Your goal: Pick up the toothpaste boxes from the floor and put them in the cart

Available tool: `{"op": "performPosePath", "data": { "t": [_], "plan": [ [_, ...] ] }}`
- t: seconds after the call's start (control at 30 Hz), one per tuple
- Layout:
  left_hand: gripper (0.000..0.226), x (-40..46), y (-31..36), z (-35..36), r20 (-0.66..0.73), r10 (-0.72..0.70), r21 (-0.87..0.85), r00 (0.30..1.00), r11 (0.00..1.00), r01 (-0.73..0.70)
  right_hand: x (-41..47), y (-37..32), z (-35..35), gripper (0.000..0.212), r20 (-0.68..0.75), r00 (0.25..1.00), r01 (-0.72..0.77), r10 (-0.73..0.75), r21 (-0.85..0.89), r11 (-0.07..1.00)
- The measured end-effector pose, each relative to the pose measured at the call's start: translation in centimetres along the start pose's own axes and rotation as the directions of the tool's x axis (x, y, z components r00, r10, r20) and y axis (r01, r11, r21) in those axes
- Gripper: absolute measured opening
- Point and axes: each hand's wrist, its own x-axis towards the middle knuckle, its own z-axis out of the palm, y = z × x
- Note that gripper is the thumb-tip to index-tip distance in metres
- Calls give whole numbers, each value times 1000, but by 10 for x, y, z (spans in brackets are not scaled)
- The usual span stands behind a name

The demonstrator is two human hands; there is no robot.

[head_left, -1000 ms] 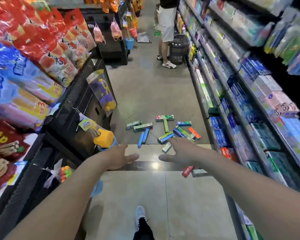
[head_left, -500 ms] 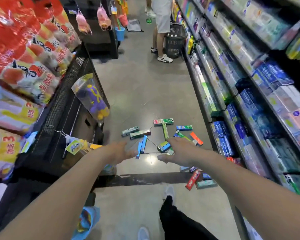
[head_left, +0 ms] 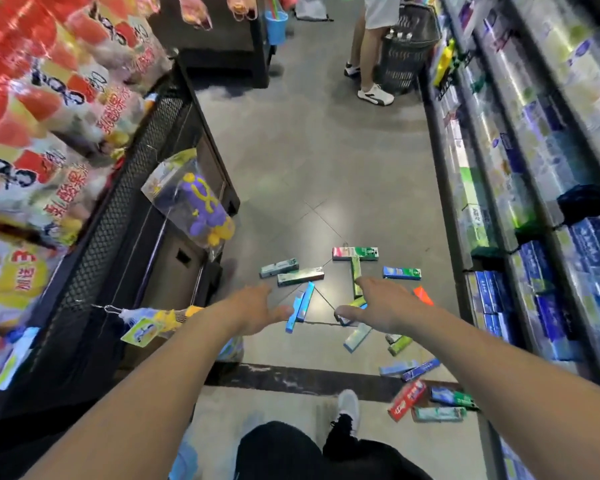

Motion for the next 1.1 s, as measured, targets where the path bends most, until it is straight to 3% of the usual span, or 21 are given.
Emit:
{"op": "performPosePath", "data": {
  "t": [0.3,0.43,0.77,1.1],
  "plan": [
    [79,152,-43,-16,116,-28,43,993,999,23,138,4,36,74,32,979,-201,199,207,957],
    [74,228,-60,14,158,-52,87,986,995,38,206,15,79,52,65,966,-258,250,321,911],
    [64,434,-120,170,230,-46,199,972,980,-1,388,76,262,58,169,939,-344,301,399,850],
    [60,623,-187,234,238,0,386,971,918,-94,575,94,433,40,182,943,-331,278,462,822]
  ]
}}
